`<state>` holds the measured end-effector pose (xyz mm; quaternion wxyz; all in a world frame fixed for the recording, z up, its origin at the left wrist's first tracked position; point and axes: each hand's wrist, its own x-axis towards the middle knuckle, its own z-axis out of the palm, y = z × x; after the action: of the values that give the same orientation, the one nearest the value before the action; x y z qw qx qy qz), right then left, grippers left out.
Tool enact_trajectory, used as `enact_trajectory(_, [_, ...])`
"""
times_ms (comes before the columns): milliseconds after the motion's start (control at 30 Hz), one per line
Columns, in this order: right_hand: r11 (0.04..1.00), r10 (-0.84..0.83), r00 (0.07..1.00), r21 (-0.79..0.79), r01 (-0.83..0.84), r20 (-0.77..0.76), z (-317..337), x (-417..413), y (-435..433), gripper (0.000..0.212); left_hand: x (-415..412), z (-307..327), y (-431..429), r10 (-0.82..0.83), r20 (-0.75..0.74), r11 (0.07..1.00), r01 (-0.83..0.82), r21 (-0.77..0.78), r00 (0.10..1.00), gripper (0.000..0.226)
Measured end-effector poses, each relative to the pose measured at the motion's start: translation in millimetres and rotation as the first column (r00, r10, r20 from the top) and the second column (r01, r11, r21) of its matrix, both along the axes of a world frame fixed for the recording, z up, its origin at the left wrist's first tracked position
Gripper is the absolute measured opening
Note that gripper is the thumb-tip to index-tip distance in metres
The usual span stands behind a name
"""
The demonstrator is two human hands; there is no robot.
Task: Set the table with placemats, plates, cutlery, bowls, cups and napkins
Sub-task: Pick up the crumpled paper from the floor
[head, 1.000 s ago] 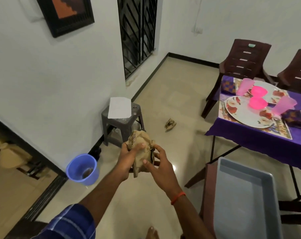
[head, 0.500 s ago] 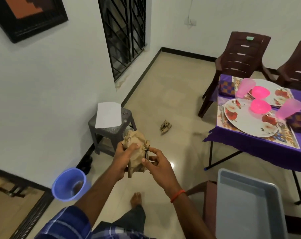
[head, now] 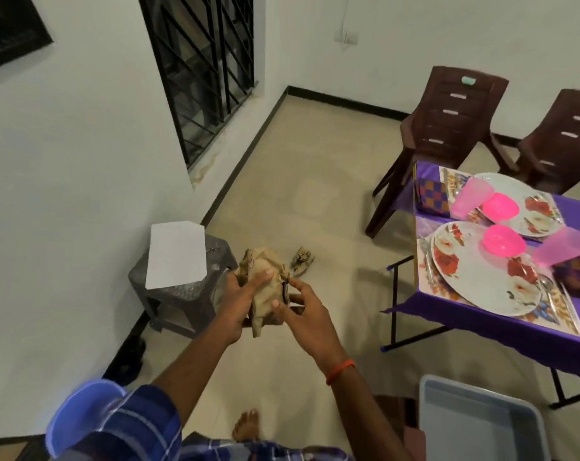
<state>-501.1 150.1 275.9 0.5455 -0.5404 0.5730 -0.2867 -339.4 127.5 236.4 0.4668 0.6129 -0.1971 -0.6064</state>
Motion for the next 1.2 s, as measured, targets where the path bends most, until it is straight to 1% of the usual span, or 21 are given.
enact_trajectory(133, [0.998, -0.05, 0.999, 0.031, 0.05, 0.004, -6, -5, -37, 0.052, -2, -5, -36, -0.02, -0.002, 0.999, 0.02, 0.028, 1.0, 0.107])
enact_trajectory(200, [0.997, -0.064, 0.998, 0.049, 0.064, 0.005, -10, -9, -56, 0.052, -4, -6, -53, -0.025, 0.008, 0.999, 0.025, 0.036, 1.0, 0.106])
enact_trajectory(367, [0.989, -0.125, 0.992, 0.08, 0.127, -0.031, -23, -29, -121, 0.058, -8, -15, -110, -0.046, 0.011, 0.997, 0.045, 0.07, 0.999, 0.106])
enact_trajectory(500, [0.973, -0.22, 0.975, 0.074, 0.22, -0.004, -26, -56, -194, 0.054, -9, -29, -171, -0.017, 0.037, 0.998, 0.015, 0.058, 0.999, 0.104])
enact_trajectory(633, [0.964, -0.257, 0.966, 0.076, 0.256, 0.007, -34, -73, -268, 0.054, -21, -28, -235, -0.021, 0.103, 1.0, 0.019, 0.017, 0.994, 0.103])
enact_trajectory(700, [0.965, -0.25, 0.968, 0.084, 0.249, -0.002, -41, -78, -295, 0.054, -30, -23, -261, -0.004, 0.107, 1.0, 0.005, -0.018, 0.994, 0.105])
enact_trajectory(767, [0.963, -0.245, 0.969, 0.111, 0.245, -0.013, -52, -82, -321, 0.054, -40, -21, -288, 0.025, 0.112, 0.999, -0.021, -0.032, 0.993, 0.102])
enact_trajectory(933, [0.959, -0.209, 0.976, 0.18, 0.217, -0.064, -78, -89, -370, 0.044, -50, -30, -339, 0.074, 0.138, 0.997, -0.075, 0.003, 0.988, 0.099])
enact_trajectory(1067, [0.967, -0.128, 0.971, 0.193, 0.168, -0.203, -105, -101, -420, 0.056, -46, -43, -381, 0.044, 0.169, 0.998, -0.051, 0.038, 0.985, 0.105])
enact_trajectory(1133, [0.962, -0.132, 0.961, 0.2, 0.183, -0.244, -119, -105, -447, 0.06, -42, -53, -402, 0.036, 0.177, 0.997, -0.047, 0.056, 0.983, 0.1])
enact_trajectory(1200, [0.954, -0.146, 0.955, 0.218, 0.205, -0.258, -130, -105, -469, 0.061, -37, -60, -423, 0.028, 0.2, 0.997, -0.043, 0.071, 0.979, 0.083])
